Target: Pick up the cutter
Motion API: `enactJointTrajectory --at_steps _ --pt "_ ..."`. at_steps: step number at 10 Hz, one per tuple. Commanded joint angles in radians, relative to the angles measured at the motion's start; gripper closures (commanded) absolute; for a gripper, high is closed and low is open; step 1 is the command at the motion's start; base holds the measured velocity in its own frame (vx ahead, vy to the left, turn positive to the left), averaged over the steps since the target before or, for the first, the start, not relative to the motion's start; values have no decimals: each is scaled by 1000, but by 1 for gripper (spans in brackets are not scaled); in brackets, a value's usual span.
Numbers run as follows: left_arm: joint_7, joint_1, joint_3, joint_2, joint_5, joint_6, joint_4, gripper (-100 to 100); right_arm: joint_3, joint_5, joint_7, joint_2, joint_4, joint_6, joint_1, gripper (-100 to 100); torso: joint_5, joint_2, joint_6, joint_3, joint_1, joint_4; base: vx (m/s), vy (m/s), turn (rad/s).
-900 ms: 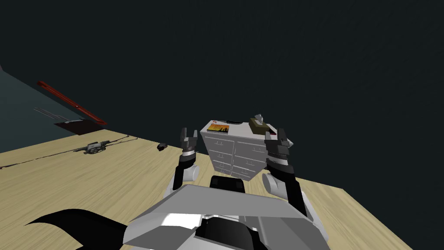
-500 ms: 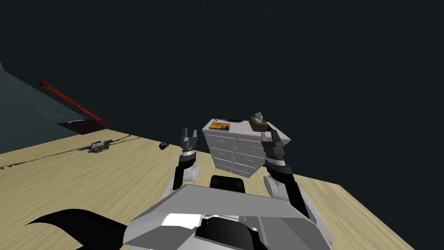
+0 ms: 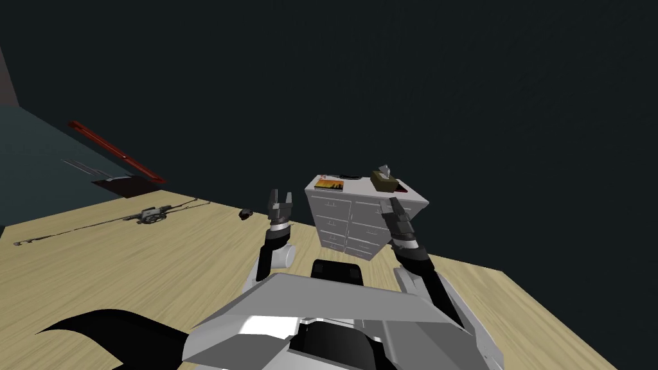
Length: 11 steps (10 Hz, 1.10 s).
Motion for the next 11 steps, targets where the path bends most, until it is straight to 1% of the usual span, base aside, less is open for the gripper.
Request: enactJointTrajectory --at_steps 1,2,3,4,5,6,7,8,9,11 --pt "0 0 0 0 0 0 0 0 12 5 -1 -46 10 -11 7 -100 0 0 0 0 0 0 -69 40 7" --pt "0 0 0 0 0 0 0 0 36 14 -2 -79 36 -27 14 -100 0 -1 0 0 0 0 -84 46 22" --pt "0 0 0 0 0 0 0 0 36 14 -2 -111 36 -27 14 -100 0 0 0 0 0 0 -69 51 8" --pt "0 0 0 0 0 0 0 0 61 24 -3 -143 65 -46 21 -100 0 -1 0 0 0 0 -92 76 31" --pt "0 0 0 0 0 0 0 0 61 24 -3 -174 65 -46 21 -100 0 1 0 0 2 0 -88 61 5" --pt "0 0 0 0 0 0 0 0 88 34 -3 -207 98 -66 27 -100 0 0 0 0 1 0 -89 80 35" --pt "0 0 0 0 0 0 0 0 88 34 -3 -237 98 -66 27 -100 0 1 0 0 2 0 -80 64 10" --pt "0 0 0 0 0 0 0 0 88 34 -3 -258 98 -66 27 -100 1 0 0 0 1 0 -32 20 -6" --pt "0 0 0 0 0 0 0 0 116 45 -3 -292 135 -87 33 -100 0 -2 0 -1 -1 0 -53 44 43" --pt "0 0 0 0 0 0 0 0 116 45 -3 -337 135 -87 33 -100 0 -1 0 -1 1 0 -51 45 5"
